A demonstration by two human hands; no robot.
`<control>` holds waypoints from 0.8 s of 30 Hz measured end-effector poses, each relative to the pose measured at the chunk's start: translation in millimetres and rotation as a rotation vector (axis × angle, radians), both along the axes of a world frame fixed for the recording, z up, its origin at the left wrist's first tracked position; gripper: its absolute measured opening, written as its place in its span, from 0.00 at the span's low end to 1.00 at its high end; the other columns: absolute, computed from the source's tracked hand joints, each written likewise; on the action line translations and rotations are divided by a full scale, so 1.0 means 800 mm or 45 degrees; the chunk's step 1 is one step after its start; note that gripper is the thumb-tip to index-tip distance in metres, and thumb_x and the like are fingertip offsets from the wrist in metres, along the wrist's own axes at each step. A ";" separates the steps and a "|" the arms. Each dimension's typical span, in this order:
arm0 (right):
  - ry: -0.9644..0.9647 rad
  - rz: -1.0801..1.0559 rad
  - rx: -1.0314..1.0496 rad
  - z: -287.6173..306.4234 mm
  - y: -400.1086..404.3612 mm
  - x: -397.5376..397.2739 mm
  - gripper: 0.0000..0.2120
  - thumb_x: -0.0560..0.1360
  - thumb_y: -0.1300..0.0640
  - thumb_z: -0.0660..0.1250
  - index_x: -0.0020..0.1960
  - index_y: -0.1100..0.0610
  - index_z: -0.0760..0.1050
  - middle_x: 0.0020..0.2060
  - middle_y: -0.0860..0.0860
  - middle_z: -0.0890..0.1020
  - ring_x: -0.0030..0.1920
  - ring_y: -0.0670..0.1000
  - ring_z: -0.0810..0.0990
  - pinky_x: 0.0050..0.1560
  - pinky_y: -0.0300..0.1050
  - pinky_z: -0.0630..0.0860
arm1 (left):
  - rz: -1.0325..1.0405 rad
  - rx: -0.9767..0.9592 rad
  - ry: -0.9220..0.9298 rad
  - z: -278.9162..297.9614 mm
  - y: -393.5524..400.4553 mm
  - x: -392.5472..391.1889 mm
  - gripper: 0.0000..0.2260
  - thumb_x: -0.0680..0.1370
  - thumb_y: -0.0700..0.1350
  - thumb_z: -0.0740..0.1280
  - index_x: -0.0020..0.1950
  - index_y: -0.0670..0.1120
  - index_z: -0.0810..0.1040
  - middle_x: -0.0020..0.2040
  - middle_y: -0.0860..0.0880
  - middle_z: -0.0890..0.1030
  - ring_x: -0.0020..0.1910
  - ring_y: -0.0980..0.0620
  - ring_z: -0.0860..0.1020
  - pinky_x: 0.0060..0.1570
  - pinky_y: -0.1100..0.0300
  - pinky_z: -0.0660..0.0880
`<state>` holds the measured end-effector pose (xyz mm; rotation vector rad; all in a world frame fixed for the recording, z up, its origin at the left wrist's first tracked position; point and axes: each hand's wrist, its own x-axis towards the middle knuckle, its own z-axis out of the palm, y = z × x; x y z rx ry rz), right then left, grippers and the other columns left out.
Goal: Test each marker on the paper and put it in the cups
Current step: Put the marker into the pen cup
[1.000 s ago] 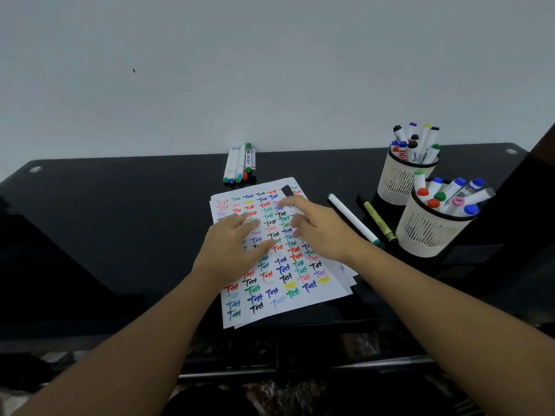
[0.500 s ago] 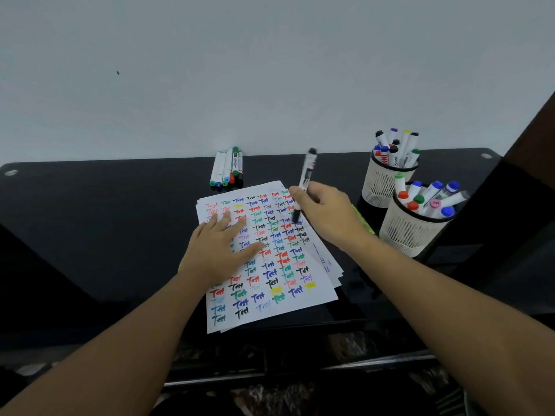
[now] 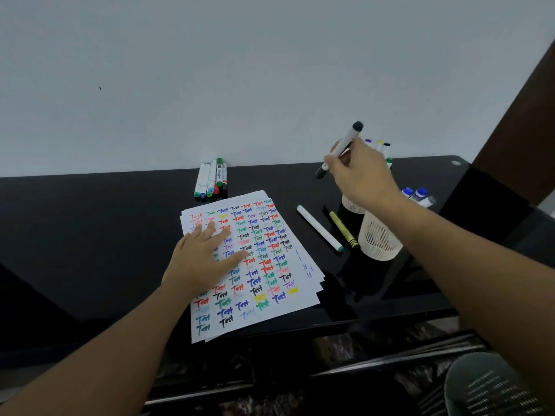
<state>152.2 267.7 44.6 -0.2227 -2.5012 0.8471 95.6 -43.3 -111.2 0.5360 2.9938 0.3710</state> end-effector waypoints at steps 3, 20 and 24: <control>0.052 -0.070 -0.058 0.021 0.025 0.008 0.10 0.84 0.51 0.64 0.60 0.56 0.75 0.42 0.46 0.82 0.44 0.44 0.80 0.46 0.44 0.73 | -0.001 0.002 -0.004 -0.001 0.000 -0.001 0.44 0.70 0.82 0.47 0.82 0.64 0.53 0.83 0.55 0.49 0.82 0.51 0.45 0.80 0.47 0.44; -0.057 -0.329 -0.046 0.004 0.111 0.002 0.14 0.84 0.52 0.65 0.65 0.60 0.73 0.48 0.55 0.81 0.39 0.49 0.77 0.34 0.41 0.69 | -0.001 -0.024 -0.009 0.003 0.002 0.000 0.43 0.71 0.81 0.47 0.82 0.64 0.52 0.83 0.54 0.49 0.82 0.50 0.45 0.80 0.45 0.45; -0.144 -0.322 -0.021 0.000 0.115 0.000 0.15 0.83 0.51 0.68 0.64 0.59 0.75 0.52 0.55 0.83 0.47 0.53 0.80 0.45 0.46 0.74 | 0.000 -0.020 -0.009 0.005 0.002 0.001 0.43 0.71 0.81 0.48 0.82 0.64 0.52 0.83 0.55 0.49 0.82 0.51 0.46 0.80 0.46 0.44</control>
